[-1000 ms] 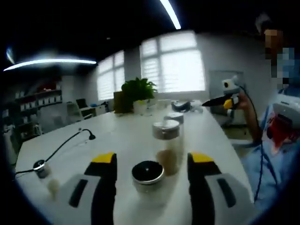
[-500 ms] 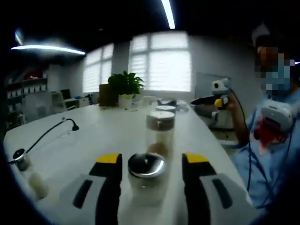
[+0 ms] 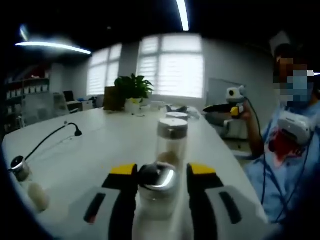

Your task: Rotate the seasoning bottle until the label or dispensing opening points toward the visible target arrow and the bottle remains upright within the marked orientation range

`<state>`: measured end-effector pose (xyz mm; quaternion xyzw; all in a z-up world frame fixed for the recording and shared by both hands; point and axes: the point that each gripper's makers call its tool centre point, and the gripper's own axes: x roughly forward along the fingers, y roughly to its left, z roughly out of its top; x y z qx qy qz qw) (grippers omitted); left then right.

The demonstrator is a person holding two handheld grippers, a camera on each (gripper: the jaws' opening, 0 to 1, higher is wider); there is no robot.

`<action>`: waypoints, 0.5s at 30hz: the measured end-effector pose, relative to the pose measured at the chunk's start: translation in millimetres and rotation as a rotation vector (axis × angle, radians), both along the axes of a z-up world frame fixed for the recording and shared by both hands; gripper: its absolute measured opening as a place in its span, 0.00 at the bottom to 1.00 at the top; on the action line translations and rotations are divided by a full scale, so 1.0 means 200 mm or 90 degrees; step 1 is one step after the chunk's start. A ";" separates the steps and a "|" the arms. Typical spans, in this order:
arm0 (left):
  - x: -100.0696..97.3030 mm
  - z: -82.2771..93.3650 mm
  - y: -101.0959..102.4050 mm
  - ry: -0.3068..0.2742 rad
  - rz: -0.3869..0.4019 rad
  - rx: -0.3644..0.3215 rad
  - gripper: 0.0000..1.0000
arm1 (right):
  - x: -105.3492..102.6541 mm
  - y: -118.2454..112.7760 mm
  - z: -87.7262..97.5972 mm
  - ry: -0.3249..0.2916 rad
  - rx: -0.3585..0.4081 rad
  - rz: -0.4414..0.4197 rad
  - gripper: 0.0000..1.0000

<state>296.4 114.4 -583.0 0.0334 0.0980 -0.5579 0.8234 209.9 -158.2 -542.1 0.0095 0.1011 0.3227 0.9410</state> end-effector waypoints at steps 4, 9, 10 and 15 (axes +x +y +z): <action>0.00 -0.01 0.00 -0.012 0.003 -0.002 0.34 | 0.00 0.02 -0.01 0.003 -0.011 0.006 0.89; 0.00 -0.01 0.00 -0.011 0.011 -0.005 0.34 | 0.00 0.03 -0.02 0.007 -0.018 0.011 0.88; 0.01 -0.02 0.00 -0.011 0.013 -0.004 0.34 | 0.00 0.03 -0.03 0.008 -0.018 0.010 0.88; 0.01 -0.03 0.01 -0.015 0.024 0.000 0.34 | 0.00 0.01 -0.02 0.007 -0.014 -0.004 0.86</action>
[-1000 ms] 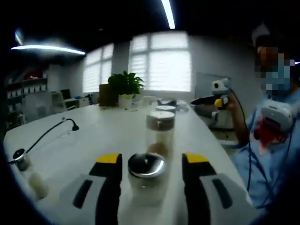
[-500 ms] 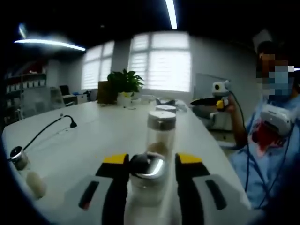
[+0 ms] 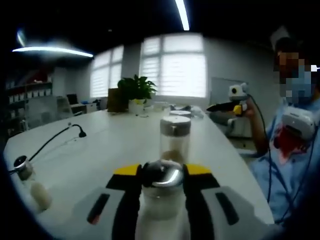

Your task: Rotate the seasoning bottle until the label or dispensing opening points toward the visible target arrow and the bottle remains upright within the marked orientation range

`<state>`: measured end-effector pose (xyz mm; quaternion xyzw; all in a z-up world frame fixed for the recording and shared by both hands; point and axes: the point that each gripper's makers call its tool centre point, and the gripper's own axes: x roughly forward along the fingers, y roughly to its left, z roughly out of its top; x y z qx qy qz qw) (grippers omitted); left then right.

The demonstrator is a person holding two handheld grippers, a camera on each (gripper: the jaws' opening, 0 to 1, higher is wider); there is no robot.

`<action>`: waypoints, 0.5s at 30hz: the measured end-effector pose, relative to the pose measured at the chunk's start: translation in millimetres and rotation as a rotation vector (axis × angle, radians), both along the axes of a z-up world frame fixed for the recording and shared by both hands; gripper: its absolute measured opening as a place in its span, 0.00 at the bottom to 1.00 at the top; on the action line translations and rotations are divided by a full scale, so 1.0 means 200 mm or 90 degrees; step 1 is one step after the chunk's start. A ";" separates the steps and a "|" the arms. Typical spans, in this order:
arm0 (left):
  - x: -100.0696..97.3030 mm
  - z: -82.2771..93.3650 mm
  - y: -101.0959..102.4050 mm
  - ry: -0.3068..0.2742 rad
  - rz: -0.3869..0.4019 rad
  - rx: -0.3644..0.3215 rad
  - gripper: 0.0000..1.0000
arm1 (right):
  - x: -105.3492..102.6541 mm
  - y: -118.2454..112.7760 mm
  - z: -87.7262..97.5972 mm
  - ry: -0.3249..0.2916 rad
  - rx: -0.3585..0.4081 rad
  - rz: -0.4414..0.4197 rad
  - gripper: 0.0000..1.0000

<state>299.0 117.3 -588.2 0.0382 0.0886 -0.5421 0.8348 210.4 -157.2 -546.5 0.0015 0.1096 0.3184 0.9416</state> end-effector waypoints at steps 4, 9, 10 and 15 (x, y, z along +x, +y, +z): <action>0.00 0.00 0.00 -0.002 0.006 -0.001 0.34 | 0.00 0.00 -0.01 0.001 -0.009 -0.002 0.87; -0.01 0.00 0.00 -0.004 0.013 0.002 0.34 | -0.01 0.00 -0.01 0.003 -0.013 0.004 0.87; -0.01 0.00 0.00 -0.004 0.015 0.002 0.34 | -0.01 0.00 -0.01 0.004 -0.012 0.004 0.87; 0.00 0.00 0.01 -0.008 0.024 -0.003 0.34 | -0.01 -0.01 -0.02 0.004 -0.032 0.001 0.87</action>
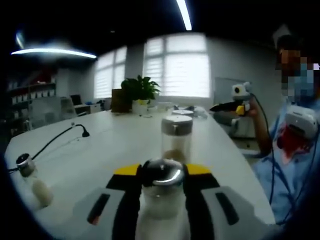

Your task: Rotate the seasoning bottle until the label or dispensing opening points toward the visible target arrow and the bottle remains upright within the marked orientation range

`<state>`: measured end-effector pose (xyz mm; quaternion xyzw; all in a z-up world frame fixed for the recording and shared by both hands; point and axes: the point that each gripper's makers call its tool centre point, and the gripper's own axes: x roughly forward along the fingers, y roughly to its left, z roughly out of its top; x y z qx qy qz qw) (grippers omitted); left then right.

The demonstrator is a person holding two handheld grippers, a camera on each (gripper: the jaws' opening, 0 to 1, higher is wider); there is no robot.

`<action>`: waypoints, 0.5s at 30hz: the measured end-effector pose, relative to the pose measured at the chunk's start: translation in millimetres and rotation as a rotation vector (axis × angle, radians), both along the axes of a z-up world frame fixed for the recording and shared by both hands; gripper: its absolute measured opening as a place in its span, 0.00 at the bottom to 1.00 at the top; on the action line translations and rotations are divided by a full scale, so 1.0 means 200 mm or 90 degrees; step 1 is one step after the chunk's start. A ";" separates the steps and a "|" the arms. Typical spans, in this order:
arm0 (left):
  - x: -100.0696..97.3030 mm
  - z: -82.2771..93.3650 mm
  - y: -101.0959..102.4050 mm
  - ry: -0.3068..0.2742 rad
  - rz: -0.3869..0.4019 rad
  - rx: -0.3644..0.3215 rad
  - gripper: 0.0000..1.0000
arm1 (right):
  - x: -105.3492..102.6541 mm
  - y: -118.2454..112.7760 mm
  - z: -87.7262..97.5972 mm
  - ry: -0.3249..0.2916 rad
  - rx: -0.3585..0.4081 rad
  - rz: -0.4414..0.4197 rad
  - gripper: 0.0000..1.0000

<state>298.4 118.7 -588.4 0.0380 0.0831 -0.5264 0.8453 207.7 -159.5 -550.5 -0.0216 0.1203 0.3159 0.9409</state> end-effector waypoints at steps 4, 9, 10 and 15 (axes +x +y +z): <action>0.00 0.00 0.00 -0.002 0.018 -0.003 0.34 | 0.01 -0.02 0.01 -0.008 -0.011 -0.014 0.87; 0.01 0.00 0.01 -0.009 0.046 0.006 0.34 | 0.00 -0.01 0.00 -0.004 -0.013 -0.011 0.87; 0.01 0.00 0.01 -0.007 0.051 0.003 0.34 | 0.00 -0.01 0.00 -0.003 -0.013 -0.008 0.87; 0.03 0.00 0.02 -0.002 0.086 -0.004 0.34 | 0.00 -0.01 -0.01 0.000 -0.011 -0.008 0.87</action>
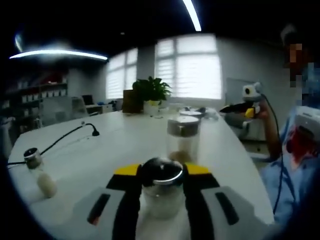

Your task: Rotate the seasoning bottle until the label or dispensing opening points toward the visible target arrow and the bottle remains upright within the marked orientation range

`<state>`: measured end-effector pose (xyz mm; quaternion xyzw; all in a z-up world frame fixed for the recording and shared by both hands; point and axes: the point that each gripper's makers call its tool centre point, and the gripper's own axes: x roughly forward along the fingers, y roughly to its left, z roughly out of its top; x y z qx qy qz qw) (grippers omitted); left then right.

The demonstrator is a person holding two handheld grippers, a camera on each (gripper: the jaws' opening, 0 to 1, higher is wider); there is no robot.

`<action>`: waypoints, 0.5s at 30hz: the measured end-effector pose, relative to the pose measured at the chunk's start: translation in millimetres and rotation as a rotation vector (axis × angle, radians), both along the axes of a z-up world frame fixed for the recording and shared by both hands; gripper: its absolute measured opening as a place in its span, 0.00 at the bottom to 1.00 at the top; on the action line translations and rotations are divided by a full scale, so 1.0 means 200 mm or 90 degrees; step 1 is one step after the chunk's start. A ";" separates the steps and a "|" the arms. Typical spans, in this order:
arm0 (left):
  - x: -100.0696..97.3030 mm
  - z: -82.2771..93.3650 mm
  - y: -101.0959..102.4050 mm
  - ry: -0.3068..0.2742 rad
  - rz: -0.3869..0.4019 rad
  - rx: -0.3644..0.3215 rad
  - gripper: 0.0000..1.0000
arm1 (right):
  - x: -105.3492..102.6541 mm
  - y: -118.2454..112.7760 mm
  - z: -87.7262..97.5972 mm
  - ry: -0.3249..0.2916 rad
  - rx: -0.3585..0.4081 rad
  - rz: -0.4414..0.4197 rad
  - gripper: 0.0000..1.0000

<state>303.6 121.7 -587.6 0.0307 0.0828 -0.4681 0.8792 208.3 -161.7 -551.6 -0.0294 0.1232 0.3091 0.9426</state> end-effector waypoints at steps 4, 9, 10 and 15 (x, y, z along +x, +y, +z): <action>0.00 0.00 0.00 -0.002 0.029 -0.004 0.34 | 0.01 -0.01 0.00 0.000 -0.005 -0.008 0.87; 0.01 0.00 0.01 0.007 0.100 0.016 0.34 | 0.00 -0.02 0.00 -0.006 -0.012 -0.010 0.87; 0.01 0.00 0.01 0.007 0.111 0.016 0.34 | 0.00 -0.01 0.00 -0.004 -0.013 -0.009 0.87; 0.01 0.00 0.02 0.009 0.172 0.018 0.34 | 0.00 -0.02 -0.01 -0.003 -0.017 -0.014 0.87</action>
